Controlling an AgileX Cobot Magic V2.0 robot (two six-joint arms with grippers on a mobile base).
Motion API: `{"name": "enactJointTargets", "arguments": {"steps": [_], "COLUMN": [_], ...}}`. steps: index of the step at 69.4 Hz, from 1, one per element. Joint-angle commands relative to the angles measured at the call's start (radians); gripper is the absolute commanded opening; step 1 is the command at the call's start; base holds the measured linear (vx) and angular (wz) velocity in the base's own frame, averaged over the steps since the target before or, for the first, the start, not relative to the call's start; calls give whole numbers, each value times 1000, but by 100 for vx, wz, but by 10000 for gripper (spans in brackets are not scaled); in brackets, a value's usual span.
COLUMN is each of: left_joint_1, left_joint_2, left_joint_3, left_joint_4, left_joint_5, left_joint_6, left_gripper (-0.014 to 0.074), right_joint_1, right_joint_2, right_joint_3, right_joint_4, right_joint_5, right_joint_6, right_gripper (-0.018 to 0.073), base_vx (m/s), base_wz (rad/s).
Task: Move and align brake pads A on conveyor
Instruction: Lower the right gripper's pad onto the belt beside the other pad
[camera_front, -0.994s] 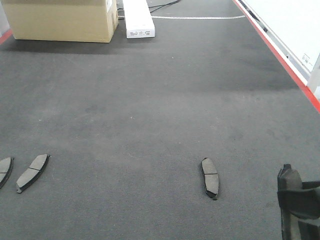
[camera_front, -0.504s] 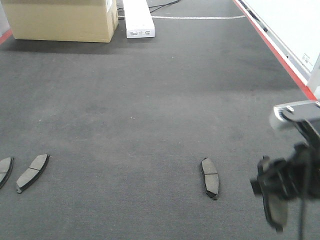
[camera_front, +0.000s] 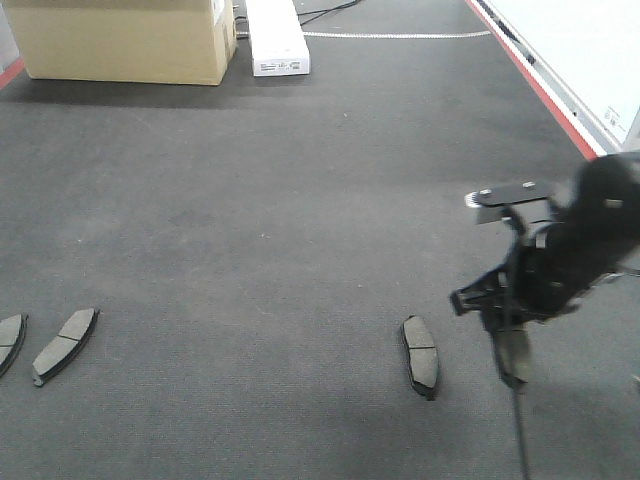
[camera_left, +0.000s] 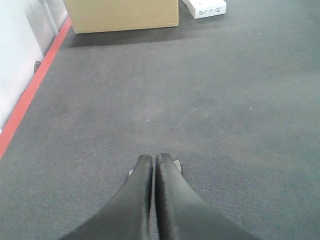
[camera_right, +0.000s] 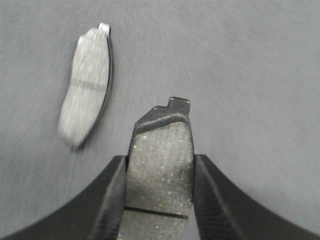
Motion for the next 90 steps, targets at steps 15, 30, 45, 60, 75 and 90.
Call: {"name": "enactJointTargets", "arguments": {"steps": [15,30,45,60,75,90], "left_joint_1": [-1,-1,-1,-1,-1,-1], "left_joint_2": [8,8,8,8,8,8], "left_joint_3": [-18,-18,-18,-18,-18,-18], "left_joint_4": [-7,-7,-7,-7,-7,-7], "left_joint_5": [-64,-64,-64,-64,-64,-64], "left_joint_6": [-5,-5,-5,-5,-5,-5], "left_gripper": [-8,-8,-8,-8,-8,-8], "right_joint_1": [-7,-7,-7,-7,-7,-7], "right_joint_2": [167,225,232,232,232,232], "right_joint_3": [-96,-96,-96,-96,-96,-96], "right_joint_4": [-6,-6,-6,-1,-6,-6], "right_joint_5": [-95,-130,-141,-146,-145,-131], "right_joint_6": [-10,-10,-16,-15,-12,-12], "right_gripper": [-7,-7,20,214,538,631], "base_vx": [0,0,0,0,0,0], "base_wz": [0,0,0,0,0,0]}}
